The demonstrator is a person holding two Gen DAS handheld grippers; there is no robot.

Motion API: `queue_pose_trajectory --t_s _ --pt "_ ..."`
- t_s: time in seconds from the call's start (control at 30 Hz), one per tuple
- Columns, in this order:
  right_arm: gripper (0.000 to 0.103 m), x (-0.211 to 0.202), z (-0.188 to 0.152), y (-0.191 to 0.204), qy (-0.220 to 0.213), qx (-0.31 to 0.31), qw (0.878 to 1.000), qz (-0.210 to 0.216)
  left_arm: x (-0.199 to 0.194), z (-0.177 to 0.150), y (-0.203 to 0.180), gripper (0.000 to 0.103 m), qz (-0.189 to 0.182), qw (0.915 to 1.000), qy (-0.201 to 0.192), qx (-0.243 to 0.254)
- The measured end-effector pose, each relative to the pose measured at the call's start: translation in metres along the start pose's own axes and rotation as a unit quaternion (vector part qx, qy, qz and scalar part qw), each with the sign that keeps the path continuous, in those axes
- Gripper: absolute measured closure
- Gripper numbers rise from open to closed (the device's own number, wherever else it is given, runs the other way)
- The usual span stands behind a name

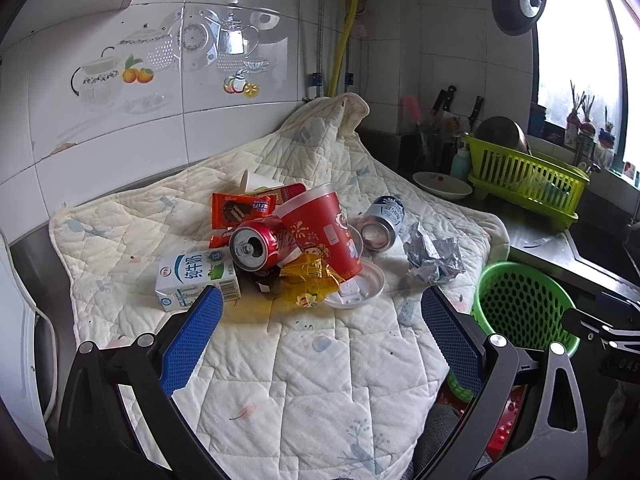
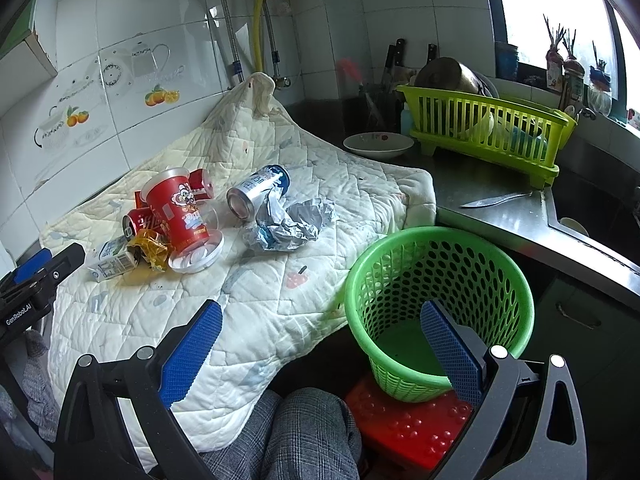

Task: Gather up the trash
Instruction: 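Grasp the crumpled foil with the right tool while the left tool grasps the yellow plastic wrapper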

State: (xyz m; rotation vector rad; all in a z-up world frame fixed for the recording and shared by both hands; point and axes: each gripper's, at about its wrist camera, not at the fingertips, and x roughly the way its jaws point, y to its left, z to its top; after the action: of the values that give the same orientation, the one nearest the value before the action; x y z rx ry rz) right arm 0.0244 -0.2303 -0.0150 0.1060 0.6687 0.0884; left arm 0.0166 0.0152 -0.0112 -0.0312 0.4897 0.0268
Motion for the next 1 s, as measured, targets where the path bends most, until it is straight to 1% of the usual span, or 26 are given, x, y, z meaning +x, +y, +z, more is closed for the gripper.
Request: queue_pose_trajectory --t_s 0.3,0.57,0.77,1.0 --pt "0.007 0.024 0.007 0.006 0.017 -0.008 1.000 0.019 0.009 0.000 0.019 0.005 0.016 0.9996 0.011 -0.020" --pt "0.007 0.055 0.023 0.004 0.035 -0.007 0.999 0.041 0.023 -0.003 0.031 0.006 0.018 0.9988 0.027 -0.037" --pt "0.007 0.087 0.042 0.004 0.050 -0.011 0.997 0.054 0.034 -0.004 0.037 0.007 0.019 0.9979 0.038 -0.048" --pt "0.007 0.130 0.062 0.006 0.074 -0.010 0.995 0.072 0.046 -0.004 0.041 0.007 0.026 0.9973 0.048 -0.049"
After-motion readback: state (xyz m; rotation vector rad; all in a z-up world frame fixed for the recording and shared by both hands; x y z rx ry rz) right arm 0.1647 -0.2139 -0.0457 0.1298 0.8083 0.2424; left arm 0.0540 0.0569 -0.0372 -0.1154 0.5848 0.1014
